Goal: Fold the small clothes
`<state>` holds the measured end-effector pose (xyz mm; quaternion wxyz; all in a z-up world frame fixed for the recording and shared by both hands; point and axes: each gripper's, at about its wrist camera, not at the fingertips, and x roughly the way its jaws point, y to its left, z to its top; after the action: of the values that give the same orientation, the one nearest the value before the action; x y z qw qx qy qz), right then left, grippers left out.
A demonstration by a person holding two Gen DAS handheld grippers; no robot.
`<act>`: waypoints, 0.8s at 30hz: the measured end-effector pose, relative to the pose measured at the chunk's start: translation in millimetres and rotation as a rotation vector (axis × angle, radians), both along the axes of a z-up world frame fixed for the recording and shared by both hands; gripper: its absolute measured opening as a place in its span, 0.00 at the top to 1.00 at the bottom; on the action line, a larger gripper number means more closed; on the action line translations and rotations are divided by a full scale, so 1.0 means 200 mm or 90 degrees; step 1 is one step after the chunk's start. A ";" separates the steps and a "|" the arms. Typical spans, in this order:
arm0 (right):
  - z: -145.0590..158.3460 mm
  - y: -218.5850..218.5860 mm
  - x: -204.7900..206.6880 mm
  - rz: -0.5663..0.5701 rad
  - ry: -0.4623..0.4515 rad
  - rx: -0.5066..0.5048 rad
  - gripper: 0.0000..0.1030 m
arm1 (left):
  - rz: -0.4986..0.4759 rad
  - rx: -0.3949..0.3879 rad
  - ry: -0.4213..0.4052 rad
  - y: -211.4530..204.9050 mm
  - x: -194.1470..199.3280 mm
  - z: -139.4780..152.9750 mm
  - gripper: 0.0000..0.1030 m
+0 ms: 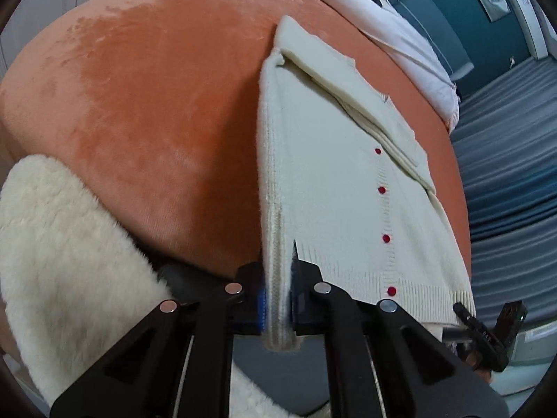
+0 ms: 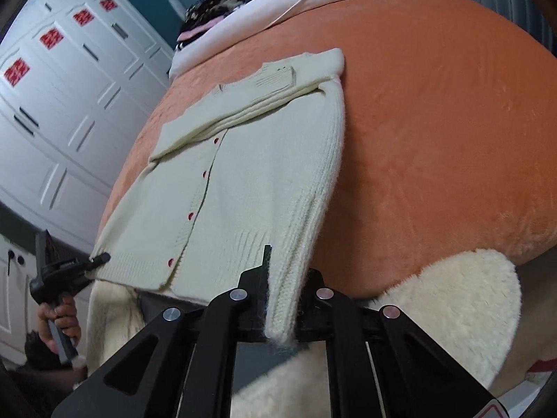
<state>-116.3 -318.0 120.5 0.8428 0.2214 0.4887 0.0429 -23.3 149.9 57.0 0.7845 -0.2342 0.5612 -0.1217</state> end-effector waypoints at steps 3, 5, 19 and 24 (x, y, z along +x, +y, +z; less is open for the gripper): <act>-0.04 0.05 -0.20 0.090 0.082 -0.039 0.92 | -0.036 0.007 0.049 0.04 -0.23 -0.02 0.92; -0.07 0.09 -0.34 0.141 0.130 -0.031 0.92 | -0.049 0.007 0.056 0.08 -0.38 0.02 0.92; 0.21 -0.39 0.55 -0.151 -0.177 0.087 0.79 | 0.119 0.018 -0.207 -0.11 0.71 0.37 0.20; 0.06 -0.31 0.51 -0.252 -0.182 0.064 0.28 | 0.139 0.034 -0.170 -0.03 0.76 0.18 0.17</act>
<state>-14.1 -379.5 131.6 0.8832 0.3464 0.3088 -0.0676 127.7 143.3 92.7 0.8666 -0.2544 0.4262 -0.0508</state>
